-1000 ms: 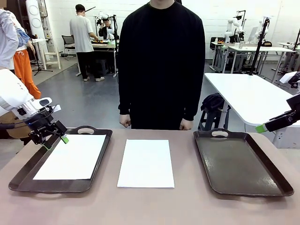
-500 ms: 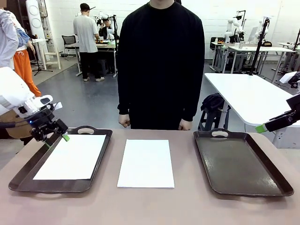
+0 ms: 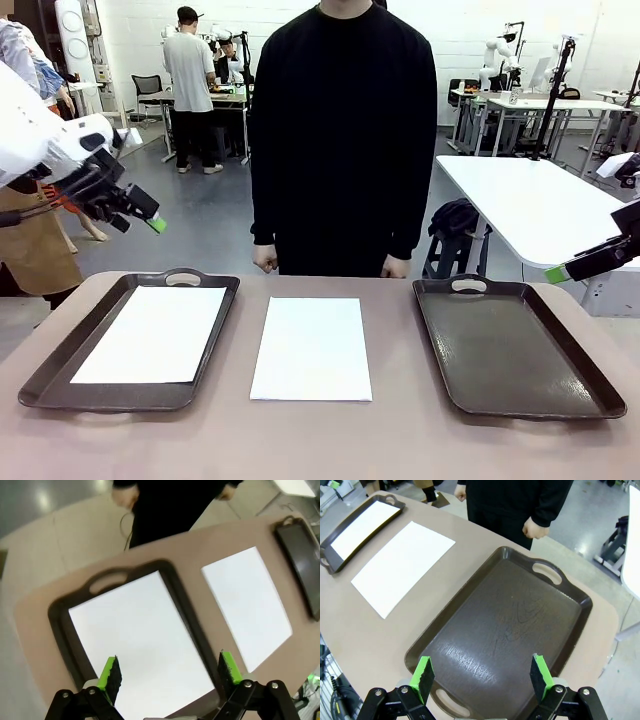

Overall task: Sort the A4 documents.
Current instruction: Receive the A4 Paper.

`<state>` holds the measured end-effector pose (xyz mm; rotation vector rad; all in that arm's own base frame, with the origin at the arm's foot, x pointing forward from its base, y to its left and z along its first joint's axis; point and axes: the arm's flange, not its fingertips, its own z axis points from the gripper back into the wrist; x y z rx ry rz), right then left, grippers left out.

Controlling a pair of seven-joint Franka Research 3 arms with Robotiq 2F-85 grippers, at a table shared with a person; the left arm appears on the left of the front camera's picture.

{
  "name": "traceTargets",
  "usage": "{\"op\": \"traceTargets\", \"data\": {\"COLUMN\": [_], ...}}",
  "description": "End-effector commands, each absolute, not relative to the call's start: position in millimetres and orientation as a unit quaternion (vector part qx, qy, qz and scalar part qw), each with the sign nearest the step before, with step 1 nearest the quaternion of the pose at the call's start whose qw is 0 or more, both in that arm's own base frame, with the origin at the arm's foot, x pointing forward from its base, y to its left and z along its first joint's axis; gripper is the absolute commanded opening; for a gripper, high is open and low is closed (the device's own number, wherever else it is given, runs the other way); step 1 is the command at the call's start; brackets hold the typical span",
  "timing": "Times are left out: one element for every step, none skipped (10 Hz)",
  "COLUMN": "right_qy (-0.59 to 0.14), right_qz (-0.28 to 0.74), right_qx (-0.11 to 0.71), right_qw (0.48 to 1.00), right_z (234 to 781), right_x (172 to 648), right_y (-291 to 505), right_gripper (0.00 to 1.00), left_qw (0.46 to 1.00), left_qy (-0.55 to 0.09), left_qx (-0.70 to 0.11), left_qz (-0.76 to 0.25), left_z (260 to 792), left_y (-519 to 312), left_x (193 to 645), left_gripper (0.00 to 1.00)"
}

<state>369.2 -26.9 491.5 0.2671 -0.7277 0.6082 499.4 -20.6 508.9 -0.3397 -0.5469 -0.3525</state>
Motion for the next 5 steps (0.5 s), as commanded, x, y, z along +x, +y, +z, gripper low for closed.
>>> {"op": "traceTargets", "data": {"right_qy": [-0.350, -0.350, -0.350, -0.350, -0.350], "right_qz": [0.292, 0.292, 0.292, 0.292, 0.292], "right_qx": [0.134, 0.134, 0.134, 0.134, 0.134], "right_qw": [0.880, 0.880, 0.880, 0.880, 0.880], "right_z": [491, 491, 491, 491, 491], "right_x": [369, 369, 369, 369, 369], "right_y": [-27, -27, -27, -27, -27], "right_gripper": [1.00, 1.00, 1.00, 1.00, 1.00], "left_qw": [0.889, 0.865, 0.849, 0.838, 0.848], "left_qy": [-0.329, -0.334, -0.359, -0.348, -0.293], "left_qx": [-0.207, -0.233, -0.214, -0.215, -0.197], "left_qz": [-0.242, -0.292, -0.323, -0.362, -0.396], "left_z": [506, 524, 542, 545, 539], "left_y": [-4, 5, 13, 13, 11], "left_x": [459, 441, 428, 421, 416], "left_gripper": [1.00, 1.00, 1.00, 1.00, 1.00]}}
